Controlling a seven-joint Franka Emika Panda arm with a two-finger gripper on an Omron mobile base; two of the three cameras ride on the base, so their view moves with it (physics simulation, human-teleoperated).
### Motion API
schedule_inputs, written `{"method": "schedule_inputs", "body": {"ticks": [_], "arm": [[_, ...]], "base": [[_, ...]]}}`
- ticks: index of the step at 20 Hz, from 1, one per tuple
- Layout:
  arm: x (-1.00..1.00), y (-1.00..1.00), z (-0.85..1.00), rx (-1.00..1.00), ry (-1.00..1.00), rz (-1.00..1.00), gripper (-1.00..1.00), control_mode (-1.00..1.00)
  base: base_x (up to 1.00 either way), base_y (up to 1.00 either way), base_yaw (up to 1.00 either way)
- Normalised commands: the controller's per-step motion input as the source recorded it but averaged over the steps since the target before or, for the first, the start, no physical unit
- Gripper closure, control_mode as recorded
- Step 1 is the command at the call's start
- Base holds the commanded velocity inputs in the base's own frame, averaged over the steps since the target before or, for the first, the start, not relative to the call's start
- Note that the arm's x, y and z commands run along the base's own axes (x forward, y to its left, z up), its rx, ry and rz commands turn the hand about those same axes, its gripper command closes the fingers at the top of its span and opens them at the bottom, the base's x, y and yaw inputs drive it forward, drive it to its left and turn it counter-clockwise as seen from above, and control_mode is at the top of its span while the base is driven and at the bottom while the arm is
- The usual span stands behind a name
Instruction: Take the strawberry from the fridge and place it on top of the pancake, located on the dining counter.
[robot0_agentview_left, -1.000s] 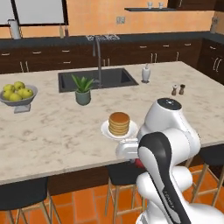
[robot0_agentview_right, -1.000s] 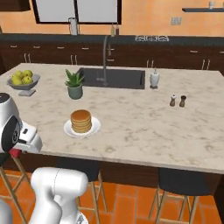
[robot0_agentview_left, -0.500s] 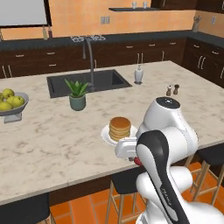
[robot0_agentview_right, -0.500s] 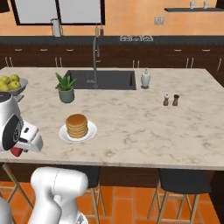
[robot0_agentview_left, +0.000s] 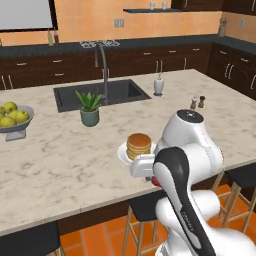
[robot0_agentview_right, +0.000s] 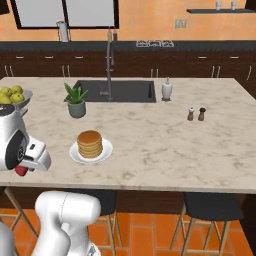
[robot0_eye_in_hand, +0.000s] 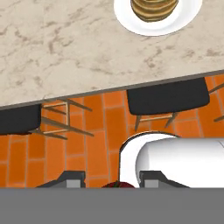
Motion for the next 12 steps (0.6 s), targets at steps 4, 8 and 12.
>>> {"method": "schedule_inputs", "body": {"ticks": [4,8,12], "arm": [[1.00,0.07,0.13,0.00,-0.10,0.00,1.00,-1.00],[1.00,-0.06,0.27,0.00,-0.04,0.02,1.00,-1.00],[1.00,-0.35,0.02,0.00,0.00,0.00,1.00,-1.00]], "base": [[0.00,0.00,0.00],[0.00,0.00,0.00],[0.00,0.00,0.00]]}}
